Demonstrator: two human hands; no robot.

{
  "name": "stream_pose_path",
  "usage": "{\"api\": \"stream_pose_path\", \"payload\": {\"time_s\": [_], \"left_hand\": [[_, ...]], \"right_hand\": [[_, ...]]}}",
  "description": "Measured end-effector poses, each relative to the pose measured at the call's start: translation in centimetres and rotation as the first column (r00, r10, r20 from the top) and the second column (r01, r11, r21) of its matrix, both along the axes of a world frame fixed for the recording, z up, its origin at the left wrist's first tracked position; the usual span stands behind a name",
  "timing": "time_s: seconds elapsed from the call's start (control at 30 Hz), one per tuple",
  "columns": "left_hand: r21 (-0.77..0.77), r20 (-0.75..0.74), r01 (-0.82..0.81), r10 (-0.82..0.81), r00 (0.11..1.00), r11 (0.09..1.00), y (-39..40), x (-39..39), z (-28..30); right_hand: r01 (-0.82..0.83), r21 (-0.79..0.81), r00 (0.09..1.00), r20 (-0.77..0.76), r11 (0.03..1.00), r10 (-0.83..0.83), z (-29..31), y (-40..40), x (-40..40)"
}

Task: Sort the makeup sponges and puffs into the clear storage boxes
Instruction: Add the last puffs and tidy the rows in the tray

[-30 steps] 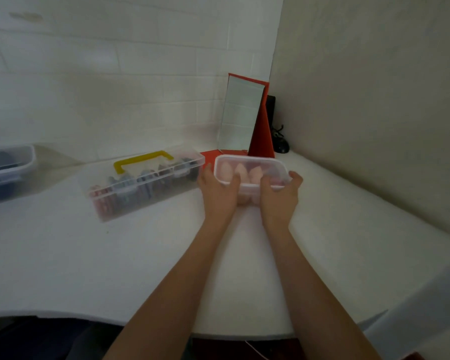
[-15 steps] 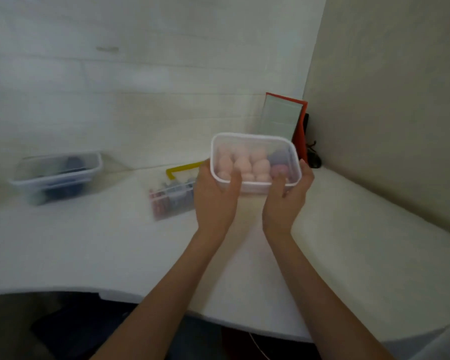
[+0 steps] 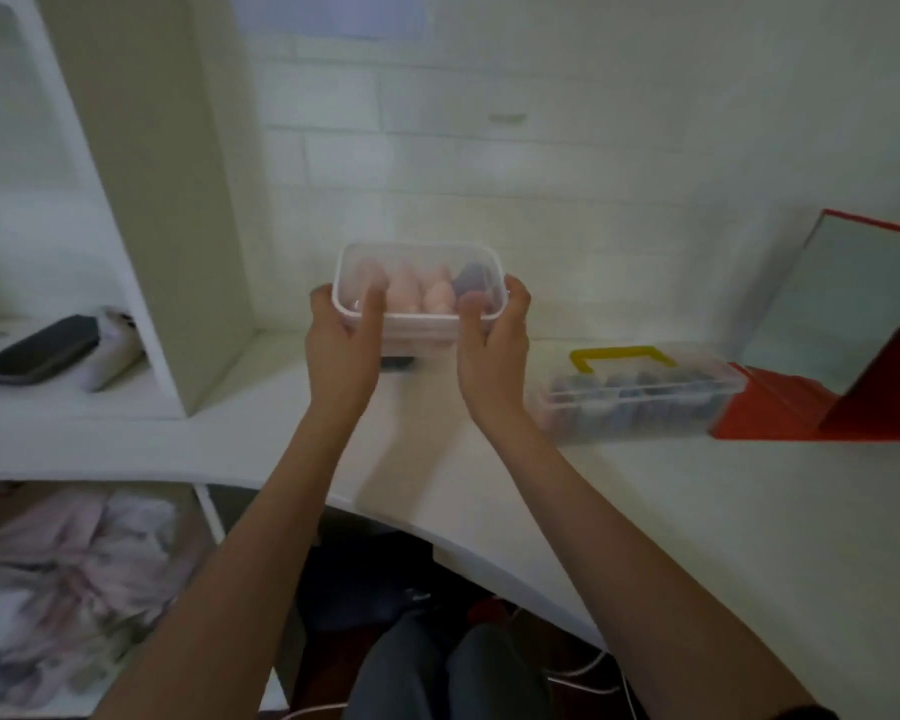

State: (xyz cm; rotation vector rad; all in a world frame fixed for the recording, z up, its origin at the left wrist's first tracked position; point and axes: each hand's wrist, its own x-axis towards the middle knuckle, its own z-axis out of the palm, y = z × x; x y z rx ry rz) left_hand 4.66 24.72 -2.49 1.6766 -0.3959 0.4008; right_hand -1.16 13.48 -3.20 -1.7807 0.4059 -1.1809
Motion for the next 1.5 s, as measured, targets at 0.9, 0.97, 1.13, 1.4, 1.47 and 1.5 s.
{"api": "stream_pose_path", "payload": {"time_s": [0.9, 0.97, 1.13, 1.4, 1.47, 1.5], "left_hand": [[-0.067, -0.039, -0.287, 0.285, 0.958, 0.956, 0.4, 16.9, -7.5], [-0.040, -0.079, -0.393, 0.389, 0.918, 0.919, 1.3, 17.2, -7.6], [0.155, -0.059, -0.622, 0.636, 0.769, 0.767, 1.1, 16.7, -6.9], [0.214, 0.080, -0.764, 0.769, 0.635, 0.609, 0.9, 15.1, -7.0], [0.197, 0.012, -0.675, 0.686, 0.727, 0.711, 0.6, 15.0, -7.3], [0.177, -0.047, -0.601, 0.617, 0.786, 0.779, 0.5, 15.0, -7.5]], "right_hand": [[-0.278, 0.275, 0.960, 0.065, 0.920, 0.271, -3.6, 3.6, 16.7], [-0.302, 0.267, 0.953, 0.064, 0.915, 0.296, -3.4, 5.7, 18.0], [-0.244, 0.203, 0.970, 0.031, 0.948, 0.243, -3.2, 6.9, 19.2], [-0.186, 0.244, 0.974, 0.174, 0.952, 0.146, -3.5, 8.1, 19.2], [-0.176, 0.278, 0.976, 0.177, 0.944, 0.130, -3.7, 8.2, 19.6], [-0.175, 0.285, 0.978, 0.163, 0.942, 0.132, -3.8, 8.1, 19.9]]}}
